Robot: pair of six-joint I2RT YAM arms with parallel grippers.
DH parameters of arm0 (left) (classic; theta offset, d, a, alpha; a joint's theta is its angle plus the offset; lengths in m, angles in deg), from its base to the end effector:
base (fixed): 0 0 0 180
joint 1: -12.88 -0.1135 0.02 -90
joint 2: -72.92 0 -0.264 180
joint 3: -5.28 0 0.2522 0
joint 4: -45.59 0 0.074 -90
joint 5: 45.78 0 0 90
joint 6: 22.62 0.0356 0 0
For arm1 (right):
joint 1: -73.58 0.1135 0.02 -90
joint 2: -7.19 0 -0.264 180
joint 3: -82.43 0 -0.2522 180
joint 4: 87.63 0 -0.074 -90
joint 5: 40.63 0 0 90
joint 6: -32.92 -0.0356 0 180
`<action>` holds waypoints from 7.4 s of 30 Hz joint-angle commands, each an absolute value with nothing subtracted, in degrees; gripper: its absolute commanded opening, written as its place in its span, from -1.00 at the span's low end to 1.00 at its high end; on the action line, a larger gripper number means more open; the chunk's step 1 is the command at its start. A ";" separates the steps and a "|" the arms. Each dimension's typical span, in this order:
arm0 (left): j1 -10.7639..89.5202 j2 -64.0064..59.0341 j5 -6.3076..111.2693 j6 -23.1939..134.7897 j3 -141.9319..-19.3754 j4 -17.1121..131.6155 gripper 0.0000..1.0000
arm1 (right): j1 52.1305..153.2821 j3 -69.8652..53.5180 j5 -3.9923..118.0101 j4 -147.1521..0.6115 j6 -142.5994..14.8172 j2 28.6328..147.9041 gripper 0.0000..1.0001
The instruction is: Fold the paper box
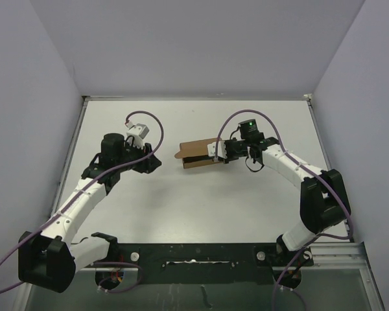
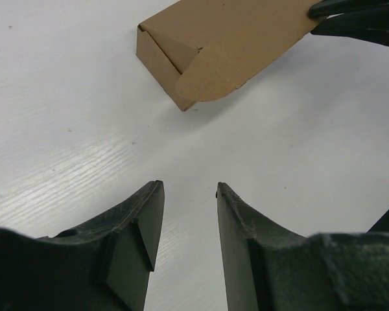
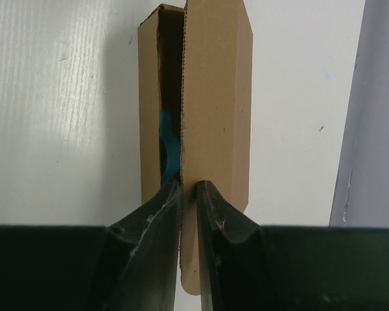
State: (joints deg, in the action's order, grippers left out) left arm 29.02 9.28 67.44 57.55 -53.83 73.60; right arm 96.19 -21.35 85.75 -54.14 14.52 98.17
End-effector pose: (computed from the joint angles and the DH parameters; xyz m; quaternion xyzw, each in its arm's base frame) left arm 0.2306 -0.0814 0.2727 0.1439 0.8523 -0.2778 0.4192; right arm 0.3028 0.1490 0.2366 -0.7260 0.5227 0.1251 0.4290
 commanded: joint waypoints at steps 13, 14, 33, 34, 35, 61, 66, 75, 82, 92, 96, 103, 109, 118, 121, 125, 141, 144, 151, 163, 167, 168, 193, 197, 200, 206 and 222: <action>30.34 -7.89 70.70 29.76 -47.04 40.12 -1.00 | 96.70 -22.55 87.54 -57.51 12.61 97.16 -0.70; 30.56 -9.44 69.39 28.39 -46.94 38.12 -1.00 | 96.63 -22.60 87.70 -57.52 12.43 97.04 -0.70; 32.92 -28.74 63.41 12.50 -47.09 15.91 -0.79 | 96.67 -23.43 89.09 -58.39 11.34 96.76 -0.70; 32.91 -29.03 63.57 12.06 -46.95 15.21 -0.75 | 96.69 -23.43 89.16 -58.47 11.37 96.77 -0.70; 32.92 -29.36 63.70 11.68 -46.94 14.64 -0.72 | 96.67 -23.43 89.18 -58.44 11.37 96.83 -0.70; 34.15 -33.59 66.90 8.41 -50.13 13.18 -0.42 | 96.62 -23.94 89.88 -58.46 11.02 96.96 -0.71; 34.02 -32.96 66.74 8.52 -49.25 13.57 -0.41 | 96.69 -24.12 89.65 -58.48 11.11 97.11 -0.71; 32.04 -23.11 64.91 10.67 -39.83 14.32 -0.41 | 96.38 -24.74 89.06 -57.70 12.31 97.18 -0.71; 31.93 -10.92 61.51 14.87 -34.78 21.17 -0.38 | 96.53 -25.38 89.22 -56.29 13.66 97.50 -0.71; 31.91 -2.76 59.65 19.79 -38.95 30.33 -0.16 | 96.89 -25.44 89.85 -51.32 17.68 99.79 -0.68; 31.90 -4.51 60.24 21.06 -41.26 31.32 -0.15 | 96.95 -25.41 89.92 -50.45 18.42 99.96 -0.67; 34.47 -14.67 61.65 25.42 -50.39 37.29 -0.08 | 98.26 -25.23 88.85 -49.30 19.30 101.93 -0.65; 35.41 -21.90 61.25 27.69 -53.28 39.43 -0.05 | 98.59 -24.34 87.57 -48.44 18.95 103.35 -0.63; 36.41 -27.10 60.22 30.56 -57.61 43.43 -0.04 | 97.88 -22.82 89.37 -46.84 17.23 102.22 -0.47; 36.43 -27.66 59.91 31.17 -57.71 44.34 -0.05 | 96.18 -21.51 93.01 -45.84 15.09 99.70 -0.28; 36.35 -28.22 60.03 31.53 -57.70 44.58 -0.05 | 92.30 -20.55 100.41 -46.22 9.82 95.68 0.04; 36.27 -27.67 61.61 31.58 -57.80 44.24 -0.06 | 81.51 -13.84 97.56 -67.11 -57.60 113.14 0.49; 36.28 -27.64 61.83 31.52 -57.88 44.02 -0.06 | 81.14 -12.42 96.63 -66.22 -60.79 116.03 0.47; 36.26 -27.41 62.52 31.16 -58.06 43.71 -0.06 | 79.92 -11.07 101.56 -65.80 -66.13 121.89 0.17; 35.82 -20.38 63.34 23.17 -52.53 33.88 0.32 | 75.89 -10.13 105.59 -63.98 -71.19 128.19 -0.29; 35.73 -16.67 61.78 19.15 -48.62 29.85 0.72 | 75.26 -10.58 106.74 -64.85 -72.45 128.49 -0.31; 35.69 -16.18 61.44 18.20 -47.77 29.06 0.81 | 75.08 -10.67 107.10 -64.82 -72.65 128.82 -0.32; 37.35 -31.75 63.87 6.13 -51.56 12.39 0.96 | 72.48 -11.04 110.46 -65.36 -74.24 131.85 -0.40; 37.64 -34.29 63.55 5.54 -53.16 12.12 0.88 | 72.52 -10.99 110.44 -65.17 -74.00 132.04 -0.40; 37.88 -35.39 62.98 4.77 -53.22 11.90 0.78 | 72.48 -10.81 110.37 -65.01 -73.87 132.05 -0.40; 38.60 -36.49 62.41 3.72 -55.83 11.65 0.52 | 72.51 -10.68 110.45 -64.84 -73.66 131.90 -0.40; 38.81 -35.17 62.69 1.20 -54.04 9.73 -0.23 | 72.70 -8.13 111.55 -61.36 -69.43 130.19 -0.08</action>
